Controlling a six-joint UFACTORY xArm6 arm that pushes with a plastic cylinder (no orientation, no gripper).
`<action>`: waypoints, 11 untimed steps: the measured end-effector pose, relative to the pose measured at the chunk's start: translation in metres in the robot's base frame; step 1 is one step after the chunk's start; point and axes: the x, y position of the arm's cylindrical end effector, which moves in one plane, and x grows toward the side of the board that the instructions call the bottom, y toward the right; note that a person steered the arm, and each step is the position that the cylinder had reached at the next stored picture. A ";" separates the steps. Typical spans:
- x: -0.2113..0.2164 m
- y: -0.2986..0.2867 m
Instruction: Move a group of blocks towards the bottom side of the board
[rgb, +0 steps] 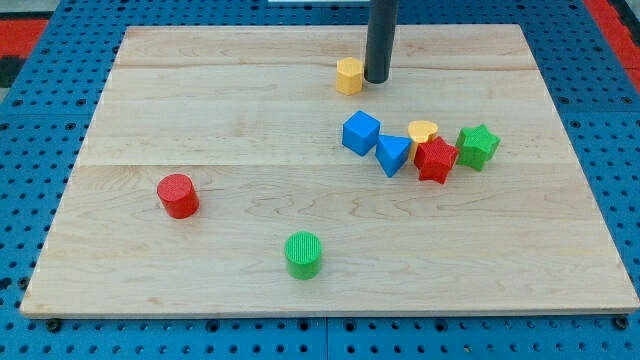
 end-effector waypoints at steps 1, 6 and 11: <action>0.008 -0.009; 0.010 0.004; -0.026 -0.085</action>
